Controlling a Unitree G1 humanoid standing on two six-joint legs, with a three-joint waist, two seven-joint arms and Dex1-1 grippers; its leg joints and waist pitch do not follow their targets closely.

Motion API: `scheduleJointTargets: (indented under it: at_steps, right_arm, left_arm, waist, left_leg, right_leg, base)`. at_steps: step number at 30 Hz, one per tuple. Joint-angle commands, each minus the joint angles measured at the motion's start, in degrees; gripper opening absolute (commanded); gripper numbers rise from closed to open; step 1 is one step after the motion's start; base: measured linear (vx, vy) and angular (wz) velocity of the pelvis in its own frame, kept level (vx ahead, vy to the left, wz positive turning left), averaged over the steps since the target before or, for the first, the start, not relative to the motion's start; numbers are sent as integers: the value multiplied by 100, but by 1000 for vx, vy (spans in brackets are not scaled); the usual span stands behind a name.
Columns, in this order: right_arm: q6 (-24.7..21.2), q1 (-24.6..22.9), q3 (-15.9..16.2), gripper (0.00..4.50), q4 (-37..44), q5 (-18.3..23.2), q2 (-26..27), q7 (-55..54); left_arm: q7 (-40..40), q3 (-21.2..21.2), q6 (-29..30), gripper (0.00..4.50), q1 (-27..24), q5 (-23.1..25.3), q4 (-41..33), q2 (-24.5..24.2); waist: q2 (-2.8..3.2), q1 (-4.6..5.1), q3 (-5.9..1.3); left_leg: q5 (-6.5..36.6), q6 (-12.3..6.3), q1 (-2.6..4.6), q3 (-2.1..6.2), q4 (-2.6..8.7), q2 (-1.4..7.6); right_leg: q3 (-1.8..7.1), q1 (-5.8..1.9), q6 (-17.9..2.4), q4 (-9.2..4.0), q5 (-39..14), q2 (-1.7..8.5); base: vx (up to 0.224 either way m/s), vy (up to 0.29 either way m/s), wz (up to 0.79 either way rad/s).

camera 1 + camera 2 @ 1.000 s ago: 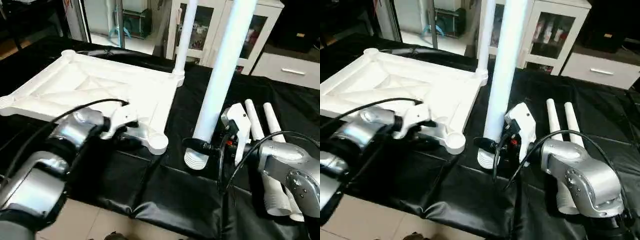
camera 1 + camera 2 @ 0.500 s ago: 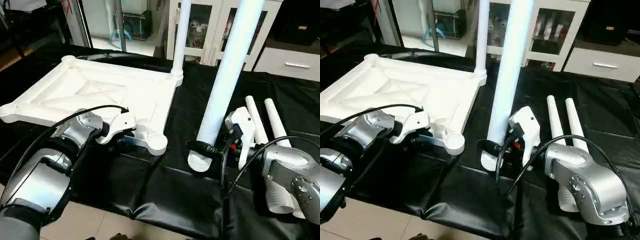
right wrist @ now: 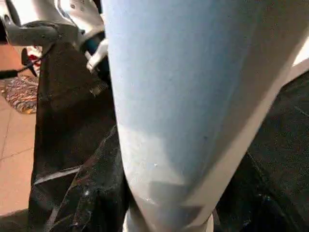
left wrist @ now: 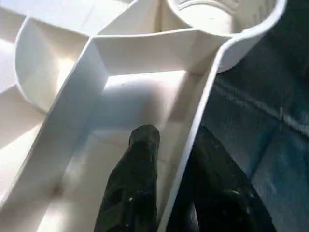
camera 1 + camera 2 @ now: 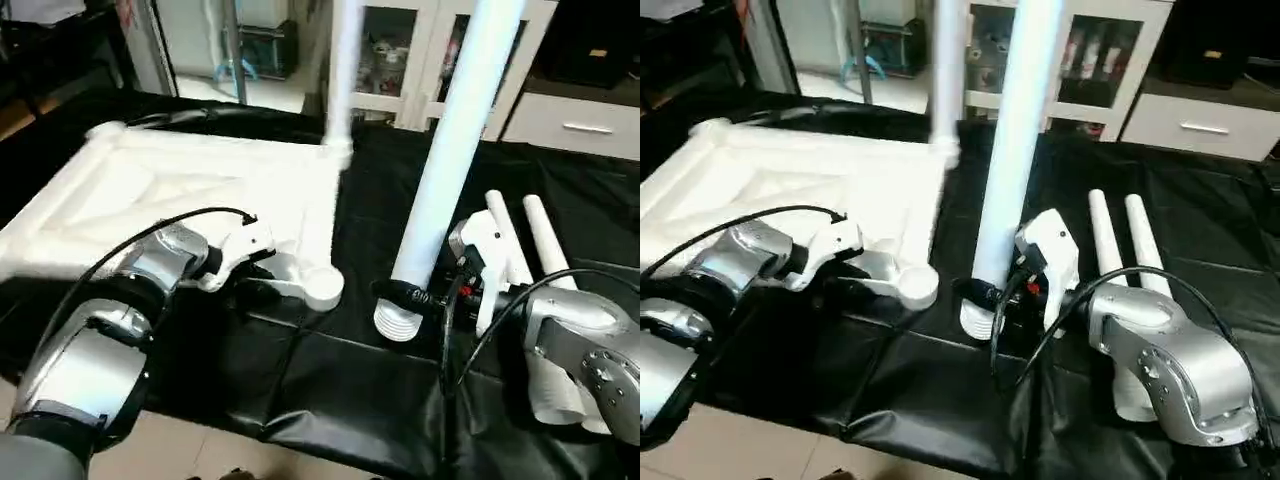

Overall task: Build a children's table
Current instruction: Pick table leg

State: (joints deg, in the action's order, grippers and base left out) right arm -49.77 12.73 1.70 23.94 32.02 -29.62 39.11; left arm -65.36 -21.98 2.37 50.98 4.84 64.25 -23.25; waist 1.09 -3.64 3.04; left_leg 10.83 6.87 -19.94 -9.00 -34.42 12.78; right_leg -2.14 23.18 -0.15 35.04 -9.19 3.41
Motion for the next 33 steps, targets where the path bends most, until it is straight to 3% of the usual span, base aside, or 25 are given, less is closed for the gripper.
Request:
scheduleJointTargets:
  at_steps: [1,2,5,6,7,9,11,13,14,15,18,19,20,21,23,24,25,28,33]
  right_arm:
    - [116,50,34,187,-49,-43,35,-31]
    - [128,53,43,187,-62,-54,51,-37]
    - [181,73,43,187,-115,-89,102,-73]
    - [235,92,6,187,-187,-131,139,-137]
    - [262,105,-9,187,-222,-155,159,-175]
    - [319,143,-52,187,-315,-222,216,-294]
    - [370,185,-91,187,-410,-281,288,-423]
    - [405,235,-119,187,-487,-314,363,-519]
    - [408,265,-130,187,-520,-314,400,-547]
    - [405,282,-133,187,-536,-308,415,-552]
    - [422,339,-85,187,-612,-297,429,-523]
    - [433,352,-55,187,-633,-302,422,-508]
    - [436,367,-21,187,-644,-299,413,-478]
    - [435,384,2,187,-651,-302,414,-455]
    - [434,396,9,187,-656,-304,413,-437]
    - [423,422,11,187,-668,-308,411,-413]
    - [418,435,12,187,-675,-306,410,-409]
    - [414,467,37,187,-694,-303,402,-393]
    - [432,502,31,187,-721,-305,430,-420]
  left_arm:
    - [431,201,493,73,-317,-125,-149,105]
    - [524,255,562,68,-398,-171,-319,144]
    - [581,312,547,67,-712,-244,-954,189]
    - [561,269,115,66,-1054,-267,-1538,191]
    - [564,248,-15,63,-1192,-257,-1772,192]
    - [619,195,-269,56,-1446,-217,-2195,215]
    - [739,140,-214,42,-1677,-158,-2632,260]
    - [843,165,191,35,-1921,-229,-3169,381]
    - [871,176,384,30,-2049,-292,-3447,444]
    - [891,173,440,19,-2097,-306,-3544,473]
    - [1119,227,563,9,-2241,-251,-3750,568]
    - [1218,267,571,9,-2266,-211,-3757,589]
    - [1246,322,596,53,-2262,-206,-3743,563]
    - [1286,426,731,62,-2243,-240,-3752,525]
    - [1303,485,825,59,-2229,-255,-3778,487]
    - [1352,572,942,66,-2196,-246,-3835,403]
    - [1382,600,1008,83,-2195,-236,-3895,364]
    - [1359,596,1200,100,-2189,-165,-3981,233]
    - [1216,465,1497,123,-2258,-110,-4052,134]
  waist:
    - [-52,-22,-357]
    - [-76,-13,-350]
    - [-65,-2,-350]
    - [-74,-5,-357]
    - [-55,15,-359]
    - [-59,14,-369]
    - [-86,10,-376]
    - [-66,-9,-377]
    - [-133,-12,-367]
    - [-122,-6,-365]
    - [-195,12,-359]
    - [-179,12,-350]
    - [-209,15,-345]
    - [-210,13,-339]
    - [-208,10,-341]
    - [-248,14,-339]
    - [-227,12,-331]
    - [-251,55,-324]
    - [-264,92,-314]
  left_leg:
    - [1338,29,1,-59,405,-55]
    - [1340,-3,1,-62,404,-63]
    - [1303,-41,-19,-54,412,-58]
    - [1288,-58,-11,-59,408,-57]
    - [1274,-46,-48,-44,430,-38]
    - [1295,-37,-17,-58,426,-26]
    - [1284,-32,-9,-69,429,-16]
    - [1310,-23,13,-81,422,-18]
    - [1245,-42,-21,-85,438,-23]
    - [1246,-38,-23,-79,439,-15]
    - [1260,-63,-33,-88,443,-22]
    - [1287,-58,-31,-91,442,-30]
    - [1323,-65,-30,-92,440,-43]
    - [1341,-68,-34,-87,448,-44]
    - [1362,-63,-26,-87,440,-48]
    - [1384,-62,-27,-88,442,-46]
    - [1391,-58,-28,-78,452,-42]
    - [1489,-17,-44,-57,471,-41]
    - [1508,-30,-39,-62,461,-44]
  right_leg:
    - [178,-320,-1035,-474,-1996,326]
    - [172,-307,-980,-498,-2148,314]
    - [170,-298,-906,-509,-2305,325]
    - [172,-281,-872,-523,-2333,324]
    - [173,-289,-851,-515,-2307,338]
    - [179,-252,-820,-508,-2287,329]
    - [178,-236,-829,-491,-2203,321]
    - [185,-217,-855,-489,-2117,319]
    - [177,-234,-829,-475,-2102,316]
    - [179,-235,-819,-466,-2117,328]
    - [174,-229,-736,-494,-2213,317]
    - [175,-222,-687,-506,-2273,316]
    - [171,-217,-612,-524,-2383,313]
    - [172,-220,-573,-531,-2464,319]
    - [172,-204,-511,-546,-2616,328]
    - [166,-198,-472,-553,-2694,325]
    - [163,-189,-445,-561,-2745,327]
    - [149,-197,-394,-560,-2804,323]
    - [156,-171,-410,-574,-2841,318]
  base:
    - [0,0,0]
    - [0,0,0]
    - [0,0,0]
    - [0,0,0]
    - [0,0,0]
    - [0,0,0]
    - [0,0,0]
    - [0,0,0]
    - [0,0,0]
    - [0,0,0]
    - [0,0,0]
    - [0,0,0]
    - [0,0,0]
    - [0,0,0]
    - [0,0,0]
    - [0,0,0]
    - [0,0,0]
    - [0,0,0]
    - [0,0,0]
